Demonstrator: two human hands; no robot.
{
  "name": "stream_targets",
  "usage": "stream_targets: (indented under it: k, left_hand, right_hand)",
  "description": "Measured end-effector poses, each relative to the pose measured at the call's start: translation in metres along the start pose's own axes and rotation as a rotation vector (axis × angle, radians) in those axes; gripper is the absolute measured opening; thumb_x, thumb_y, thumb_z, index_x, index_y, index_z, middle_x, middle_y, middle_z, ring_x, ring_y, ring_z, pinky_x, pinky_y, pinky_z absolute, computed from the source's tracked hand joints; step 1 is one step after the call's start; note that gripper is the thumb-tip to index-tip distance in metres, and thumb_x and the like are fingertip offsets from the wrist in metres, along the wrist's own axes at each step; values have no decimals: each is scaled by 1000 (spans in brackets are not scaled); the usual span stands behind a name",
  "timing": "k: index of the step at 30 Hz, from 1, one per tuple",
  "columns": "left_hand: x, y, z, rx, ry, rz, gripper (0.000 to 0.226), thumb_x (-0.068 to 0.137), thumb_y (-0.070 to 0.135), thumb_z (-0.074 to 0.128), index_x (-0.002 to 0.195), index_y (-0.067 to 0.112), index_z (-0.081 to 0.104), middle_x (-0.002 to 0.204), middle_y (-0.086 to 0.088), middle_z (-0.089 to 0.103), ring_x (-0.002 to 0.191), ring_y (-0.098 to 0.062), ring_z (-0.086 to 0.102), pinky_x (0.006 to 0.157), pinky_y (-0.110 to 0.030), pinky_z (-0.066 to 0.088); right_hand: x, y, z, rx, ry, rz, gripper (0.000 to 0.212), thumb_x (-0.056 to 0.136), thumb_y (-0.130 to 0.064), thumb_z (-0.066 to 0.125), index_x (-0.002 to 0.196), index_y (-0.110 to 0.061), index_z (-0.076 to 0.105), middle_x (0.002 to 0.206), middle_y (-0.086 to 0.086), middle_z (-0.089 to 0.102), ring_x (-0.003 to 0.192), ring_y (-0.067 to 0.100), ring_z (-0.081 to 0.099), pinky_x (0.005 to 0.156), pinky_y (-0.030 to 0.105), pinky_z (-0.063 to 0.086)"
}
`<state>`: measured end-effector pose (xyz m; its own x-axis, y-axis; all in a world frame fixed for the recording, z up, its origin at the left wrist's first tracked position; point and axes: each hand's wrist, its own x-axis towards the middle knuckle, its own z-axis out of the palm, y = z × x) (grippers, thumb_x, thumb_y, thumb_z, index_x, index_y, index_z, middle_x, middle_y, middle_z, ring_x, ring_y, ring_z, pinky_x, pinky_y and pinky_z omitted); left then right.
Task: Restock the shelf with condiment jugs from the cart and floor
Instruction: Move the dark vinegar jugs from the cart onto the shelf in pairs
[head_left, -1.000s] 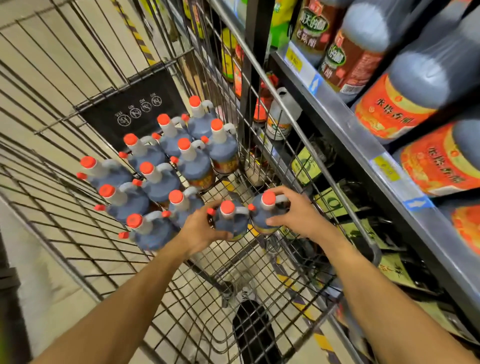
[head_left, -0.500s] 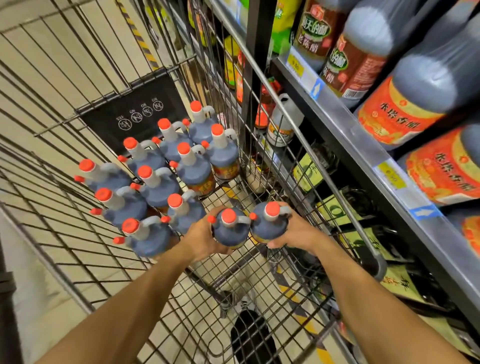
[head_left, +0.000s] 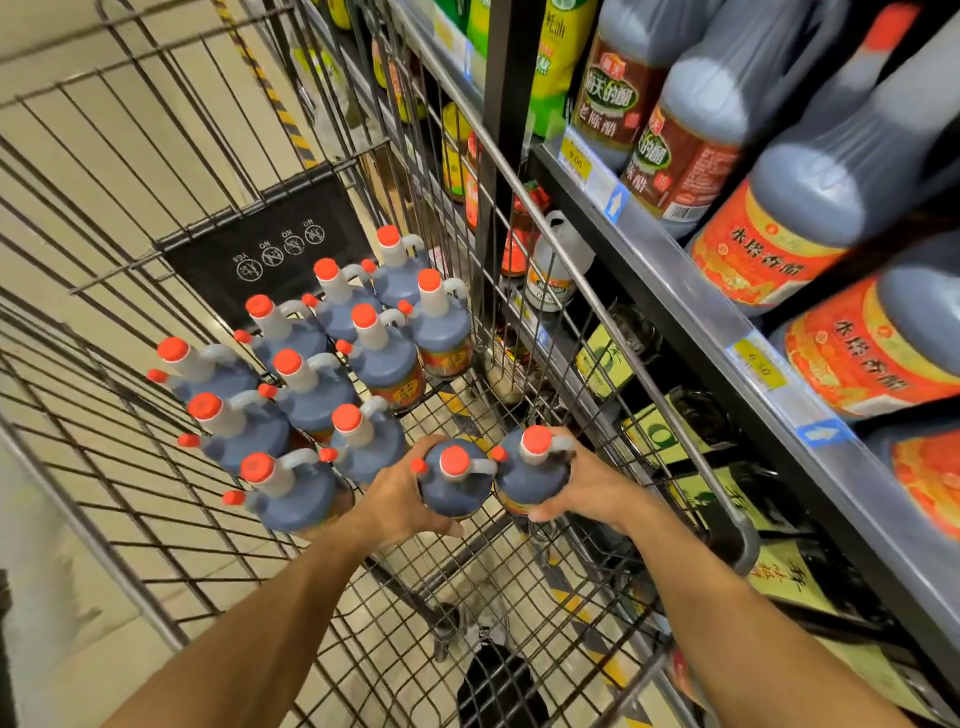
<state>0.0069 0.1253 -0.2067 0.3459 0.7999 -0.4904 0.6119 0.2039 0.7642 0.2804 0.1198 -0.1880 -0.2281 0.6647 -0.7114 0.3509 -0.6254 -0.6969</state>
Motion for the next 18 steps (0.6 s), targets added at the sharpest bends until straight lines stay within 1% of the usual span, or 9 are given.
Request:
stream_targets:
  k: [2, 6, 7, 9, 10, 11, 13, 15, 18]
  left_hand:
    - [0, 0, 4, -38, 14, -16, 102, 46, 23, 101, 129, 38, 45, 116, 20, 63, 105, 4, 61, 79, -4, 47]
    - [4, -1, 9, -117, 32, -54, 89, 48, 13, 100, 118, 35, 49, 105, 17, 66, 91, 15, 62, 72, -4, 47]
    - [5, -1, 9, -132, 27, -73, 89, 47, 13, 100, 118, 34, 51, 105, 15, 68, 92, 12, 63, 76, -6, 49]
    - [7, 1, 7, -156, 2, -89, 91, 44, 23, 102, 122, 31, 57, 109, 9, 72, 101, -1, 67, 90, -23, 56]
    - [8, 2, 6, -170, -18, -86, 92, 42, 28, 102, 123, 29, 60, 111, 7, 73, 104, -8, 69, 92, -31, 57]
    - [8, 4, 4, -167, -34, -92, 91, 41, 30, 102, 123, 26, 63, 110, 6, 74, 105, -13, 70, 90, -32, 58]
    - [5, 10, -1, -161, -56, -99, 84, 44, 21, 101, 120, 23, 65, 108, 3, 75, 103, -16, 71, 82, -26, 57]
    - [-2, 19, -7, -181, -64, -86, 77, 49, 11, 99, 117, 22, 66, 106, 3, 76, 99, -12, 71, 80, -24, 56]
    - [-15, 37, -22, -226, -71, -62, 76, 50, 9, 98, 118, 20, 66, 110, 0, 76, 105, -17, 71, 89, -35, 59]
  right_hand:
    - [3, 3, -2, -5, -4, -2, 101, 61, 9, 89, 138, -36, 41, 132, -6, 59, 121, 15, 58, 103, 41, 53]
    - [8, 5, -3, -13, -18, 16, 98, 62, 6, 90, 138, -33, 44, 130, -7, 62, 120, 13, 60, 93, 27, 54]
    - [9, 5, -3, -13, -15, 20, 96, 61, 5, 91, 138, -30, 46, 130, -6, 63, 121, 14, 60, 94, 28, 54]
    - [12, 3, -5, -2, -5, 25, 95, 57, -1, 94, 137, -26, 50, 128, -5, 66, 120, 16, 62, 101, 36, 52]
    - [10, 2, -5, 2, -5, 24, 95, 53, -6, 96, 136, -26, 52, 127, -5, 67, 119, 16, 62, 104, 40, 51]
    - [10, 2, -7, 1, -6, 16, 96, 49, -11, 98, 134, -26, 54, 126, -5, 68, 118, 16, 63, 106, 43, 50]
    - [6, -2, -10, 5, -16, 7, 98, 45, -17, 99, 133, -25, 56, 124, -5, 70, 117, 15, 65, 106, 44, 50]
    - [-6, -13, -11, 24, -26, -14, 93, 53, -6, 96, 135, -22, 55, 123, -5, 71, 115, 14, 66, 104, 40, 52]
    - [-29, -33, -14, 42, -27, -81, 89, 63, 4, 90, 139, -21, 51, 128, -4, 69, 117, 14, 66, 101, 38, 53]
